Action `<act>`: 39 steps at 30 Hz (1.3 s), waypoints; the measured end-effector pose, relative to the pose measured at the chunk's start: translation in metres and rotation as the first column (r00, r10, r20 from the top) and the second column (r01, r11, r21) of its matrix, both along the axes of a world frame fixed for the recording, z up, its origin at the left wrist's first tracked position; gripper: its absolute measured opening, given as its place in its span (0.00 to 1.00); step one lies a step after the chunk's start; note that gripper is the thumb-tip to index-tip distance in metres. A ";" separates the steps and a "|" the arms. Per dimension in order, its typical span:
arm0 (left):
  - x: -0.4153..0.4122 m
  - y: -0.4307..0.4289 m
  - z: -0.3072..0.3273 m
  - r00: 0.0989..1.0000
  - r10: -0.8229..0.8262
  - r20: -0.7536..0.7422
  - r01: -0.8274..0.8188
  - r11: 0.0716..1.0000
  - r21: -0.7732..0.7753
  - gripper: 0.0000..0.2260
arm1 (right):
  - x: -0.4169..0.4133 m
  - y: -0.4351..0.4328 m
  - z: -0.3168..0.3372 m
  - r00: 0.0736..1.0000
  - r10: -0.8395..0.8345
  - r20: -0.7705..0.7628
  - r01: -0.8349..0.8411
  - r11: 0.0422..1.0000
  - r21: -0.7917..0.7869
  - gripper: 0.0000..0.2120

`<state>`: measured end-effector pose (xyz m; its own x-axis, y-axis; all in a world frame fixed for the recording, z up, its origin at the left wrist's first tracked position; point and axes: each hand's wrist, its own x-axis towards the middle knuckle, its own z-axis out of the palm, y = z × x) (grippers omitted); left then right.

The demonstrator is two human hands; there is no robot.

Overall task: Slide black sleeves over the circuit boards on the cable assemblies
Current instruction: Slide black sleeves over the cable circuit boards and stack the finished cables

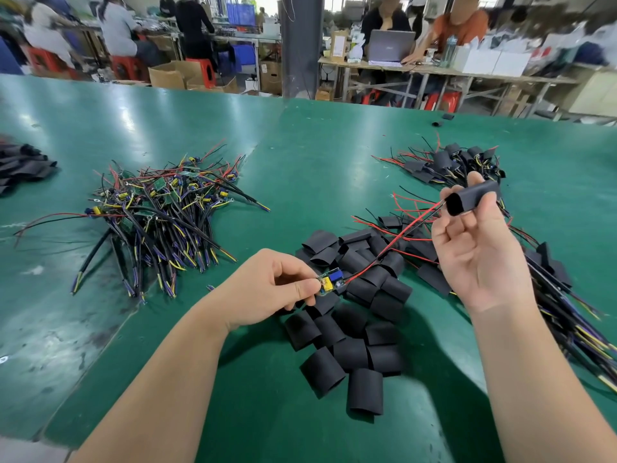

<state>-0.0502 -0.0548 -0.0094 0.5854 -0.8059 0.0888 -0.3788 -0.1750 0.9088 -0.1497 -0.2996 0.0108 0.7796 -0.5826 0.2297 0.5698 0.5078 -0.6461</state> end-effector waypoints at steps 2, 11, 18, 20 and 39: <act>0.000 0.000 0.000 1.000 -0.004 0.005 0.004 1.000 0.003 0.12 | 0.000 0.003 -0.001 1.000 0.024 0.011 -0.024 0.999 -0.022 0.12; 0.000 -0.002 0.000 1.000 0.005 0.011 -0.005 1.000 0.007 0.11 | -0.001 0.010 0.000 0.995 0.086 -0.041 -0.092 0.980 -0.177 0.15; -0.003 -0.004 0.000 0.995 0.091 -0.045 -0.097 0.983 -0.158 0.11 | 0.012 0.057 -0.020 0.938 0.170 -0.303 -0.273 0.901 -0.337 0.22; -0.004 -0.004 0.001 0.995 0.084 -0.047 -0.091 0.981 -0.169 0.11 | 0.013 0.064 -0.022 0.927 0.221 -0.303 -0.318 0.892 -0.320 0.20; -0.005 -0.001 0.004 0.995 0.027 -0.097 -0.046 0.978 -0.204 0.12 | 0.013 0.065 -0.023 0.958 0.218 -0.183 -0.272 0.893 -0.358 0.13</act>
